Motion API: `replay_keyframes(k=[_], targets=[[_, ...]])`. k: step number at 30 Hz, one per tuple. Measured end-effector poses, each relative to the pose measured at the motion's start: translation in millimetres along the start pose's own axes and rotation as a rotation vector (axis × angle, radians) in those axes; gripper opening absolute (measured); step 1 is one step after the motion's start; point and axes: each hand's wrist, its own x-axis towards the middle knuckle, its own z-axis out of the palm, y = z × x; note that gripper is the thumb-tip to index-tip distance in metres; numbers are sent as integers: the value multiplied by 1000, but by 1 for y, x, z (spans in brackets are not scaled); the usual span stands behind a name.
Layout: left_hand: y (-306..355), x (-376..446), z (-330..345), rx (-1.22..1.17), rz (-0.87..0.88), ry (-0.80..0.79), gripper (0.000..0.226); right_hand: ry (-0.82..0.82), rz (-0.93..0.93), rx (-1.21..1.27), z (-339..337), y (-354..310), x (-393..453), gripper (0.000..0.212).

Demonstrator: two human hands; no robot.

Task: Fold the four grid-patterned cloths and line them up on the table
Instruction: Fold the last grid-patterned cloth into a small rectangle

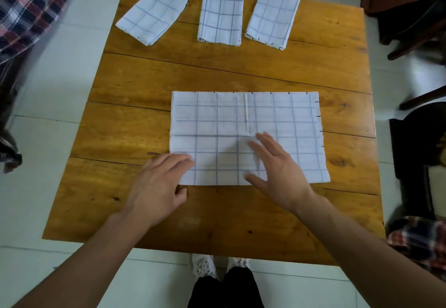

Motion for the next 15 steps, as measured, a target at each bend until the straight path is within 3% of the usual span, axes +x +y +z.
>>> replay_keyframes(k=[8, 15], targets=[[3, 5, 6, 120, 30, 83, 64, -29, 5, 25, 18, -16, -9, 76], [4, 10, 6, -29, -60, 229, 25, -63, -21, 54, 10, -9, 3, 82]])
